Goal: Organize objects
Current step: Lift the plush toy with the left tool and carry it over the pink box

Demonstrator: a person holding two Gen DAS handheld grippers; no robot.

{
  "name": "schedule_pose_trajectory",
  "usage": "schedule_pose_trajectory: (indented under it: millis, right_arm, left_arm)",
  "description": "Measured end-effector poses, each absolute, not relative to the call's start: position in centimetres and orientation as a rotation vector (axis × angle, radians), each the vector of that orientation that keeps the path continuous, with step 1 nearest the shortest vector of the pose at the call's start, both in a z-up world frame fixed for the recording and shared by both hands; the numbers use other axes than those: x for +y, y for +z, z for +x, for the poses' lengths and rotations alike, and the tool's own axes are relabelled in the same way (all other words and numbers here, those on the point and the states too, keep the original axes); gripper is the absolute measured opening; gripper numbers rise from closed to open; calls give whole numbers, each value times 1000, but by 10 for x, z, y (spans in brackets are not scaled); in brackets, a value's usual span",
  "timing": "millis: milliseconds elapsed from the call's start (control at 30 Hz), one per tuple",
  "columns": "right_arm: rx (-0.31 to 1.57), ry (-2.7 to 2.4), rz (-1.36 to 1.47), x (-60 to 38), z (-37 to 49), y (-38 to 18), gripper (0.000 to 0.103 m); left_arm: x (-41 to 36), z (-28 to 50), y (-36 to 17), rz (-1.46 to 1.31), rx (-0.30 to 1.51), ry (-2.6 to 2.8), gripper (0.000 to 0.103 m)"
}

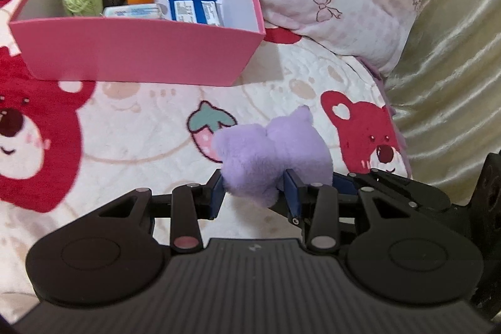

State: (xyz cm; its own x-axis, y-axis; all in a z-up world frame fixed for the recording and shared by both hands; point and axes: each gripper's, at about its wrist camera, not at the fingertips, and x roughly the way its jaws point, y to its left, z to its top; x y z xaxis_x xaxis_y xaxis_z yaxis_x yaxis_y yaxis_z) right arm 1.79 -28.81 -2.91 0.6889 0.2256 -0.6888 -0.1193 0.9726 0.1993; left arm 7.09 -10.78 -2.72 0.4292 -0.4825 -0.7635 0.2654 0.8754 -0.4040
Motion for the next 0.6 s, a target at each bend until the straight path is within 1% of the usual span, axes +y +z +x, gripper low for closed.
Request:
schedule_pose_trajectory:
  millis: [167, 367, 600]
  right_arm:
    - [776, 207, 125, -273, 11, -15, 51]
    - [803, 210, 106, -258, 3, -1, 51]
    - [823, 198, 126, -248, 0, 6, 51]
  left_arm:
    - [-95, 59, -12, -235, 996, -460, 38]
    - [-99, 50, -3, -177, 1025, -405, 38]
    - [-84, 41, 8, -196, 1045, -387, 38]
